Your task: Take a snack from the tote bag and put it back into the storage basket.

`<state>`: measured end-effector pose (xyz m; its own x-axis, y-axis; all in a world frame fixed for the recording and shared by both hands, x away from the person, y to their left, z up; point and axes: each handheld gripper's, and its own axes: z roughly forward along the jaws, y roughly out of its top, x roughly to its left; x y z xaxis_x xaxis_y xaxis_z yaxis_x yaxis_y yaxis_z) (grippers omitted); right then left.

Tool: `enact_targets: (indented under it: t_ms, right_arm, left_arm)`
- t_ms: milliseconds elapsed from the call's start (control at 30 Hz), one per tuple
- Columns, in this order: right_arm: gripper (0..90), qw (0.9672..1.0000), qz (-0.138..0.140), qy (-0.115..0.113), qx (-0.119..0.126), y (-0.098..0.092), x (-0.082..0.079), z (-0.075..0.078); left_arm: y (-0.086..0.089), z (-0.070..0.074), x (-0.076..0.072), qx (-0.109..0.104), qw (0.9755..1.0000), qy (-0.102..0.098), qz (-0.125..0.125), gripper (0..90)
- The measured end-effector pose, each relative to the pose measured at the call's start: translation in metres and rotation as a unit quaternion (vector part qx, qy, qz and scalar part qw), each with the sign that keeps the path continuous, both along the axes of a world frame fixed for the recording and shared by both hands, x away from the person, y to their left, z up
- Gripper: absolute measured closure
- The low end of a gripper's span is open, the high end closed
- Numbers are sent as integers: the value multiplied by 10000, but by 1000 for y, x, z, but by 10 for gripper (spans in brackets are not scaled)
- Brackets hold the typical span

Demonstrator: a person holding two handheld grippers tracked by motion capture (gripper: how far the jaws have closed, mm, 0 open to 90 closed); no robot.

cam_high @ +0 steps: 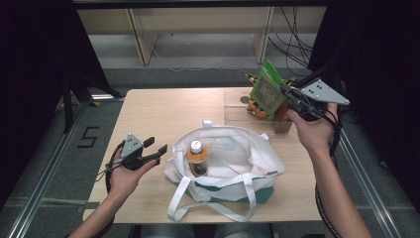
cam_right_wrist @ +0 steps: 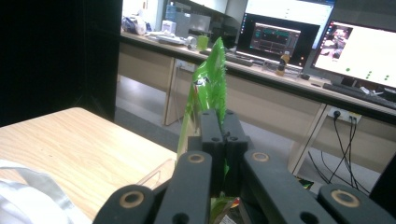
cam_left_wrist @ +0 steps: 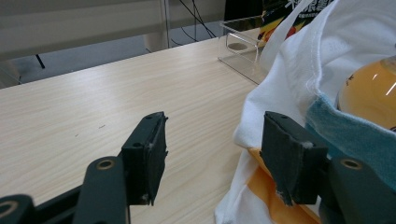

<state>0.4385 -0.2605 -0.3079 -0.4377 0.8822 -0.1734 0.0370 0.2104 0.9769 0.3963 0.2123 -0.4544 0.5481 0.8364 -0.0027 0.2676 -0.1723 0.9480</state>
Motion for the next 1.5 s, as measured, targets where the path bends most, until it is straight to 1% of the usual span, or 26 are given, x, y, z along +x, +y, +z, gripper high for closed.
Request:
enact_targets:
  t_ms: [167,200,233,267,400,467,533,567,600,633,700,733,767,800,833,900,1067,1100,1167,1200,1233,1300,1367,1433,1467,1500]
  right_arm:
    - [900,10000,7,57,-44,2,5,-2]
    - [900,9999,-21,-15,-98,1,7,-3]
    - [900,10000,-5,52,-77,1,8,-3]
    - [900,9999,-43,73,-63,2,8,-4]
    - [900,9999,-66,46,-122,2,12,-5]
    - [900,9999,-80,106,-74,3,14,-6]
    - [900,9999,-143,22,-92,3,16,-6]
    - [900,9999,-94,78,-81,3,17,-6]
    - [900,9998,-120,53,-118,3,18,-6]
    - [900,9998,-122,125,-49,4,19,-7]
    - [900,9998,-129,28,-136,3,22,-7]
    - [900,9998,-150,116,-81,4,22,-8]
    - [900,9998,-167,63,-133,4,23,-8]
    - [900,9998,-111,110,-129,5,24,-9]
    - [900,9998,-141,64,-147,5,26,-9]
    - [900,9997,-141,117,-146,6,27,-10]
    - [900,9996,-154,124,-189,8,33,-12]
    - [900,9996,-163,166,-171,9,33,-13]
    - [900,9996,-115,190,-161,10,35,-13]
    - [900,9995,-169,162,-188,10,36,-14]
    - [900,9996,-133,208,-169,11,38,-14]
    - [900,9995,-156,159,-215,11,40,-15]
    - [900,9994,-139,225,-203,13,42,-16]
    - [900,9994,-177,231,-195,14,44,-18]
    - [900,9994,-137,257,-188,14,45,-19]
    - [900,9993,-158,186,-266,13,47,-19]
  left_arm:
    - [0,-1,1,-6,10000,-42,-54,402]
    - [0,0,1,-4,10000,-50,-59,401]
    - [0,0,1,0,10000,-53,-59,401]
    - [0,0,0,12,10000,10,3,401]
    - [0,0,0,-3,10000,2,4,401]
    - [0,0,0,-9,10000,6,5,401]
    - [0,0,0,-13,10000,-2,3,402]
    - [0,0,0,-19,10000,0,7,401]
    - [0,0,0,-12,10000,-2,5,401]
    - [0,0,0,-12,10000,0,7,402]
    - [0,0,0,10,10000,6,0,401]
    - [0,0,1,19,10000,-30,-32,401]
    - [0,-1,1,-2,10000,-44,-51,402]
    - [0,-1,2,-2,10000,-43,-52,401]
    - [0,-1,2,-4,10000,-41,-52,401]
    - [0,-1,0,3,10000,16,-4,402]
    - [0,-1,0,0,10000,17,-3,401]
    - [0,-1,0,-6,10000,21,1,402]
    - [0,-1,0,-3,10000,17,0,402]
    - [0,-1,2,-15,10000,-44,-55,402]
    - [0,-1,2,-16,10000,-45,-52,402]
    - [0,0,0,-5,10000,17,8,402]
    - [1,-1,2,14,10000,-61,-71,401]
    - [0,-1,0,-1,10000,23,12,401]
    - [0,-1,1,-6,10000,19,8,401]
    - [0,-1,1,-3,10000,14,5,402]
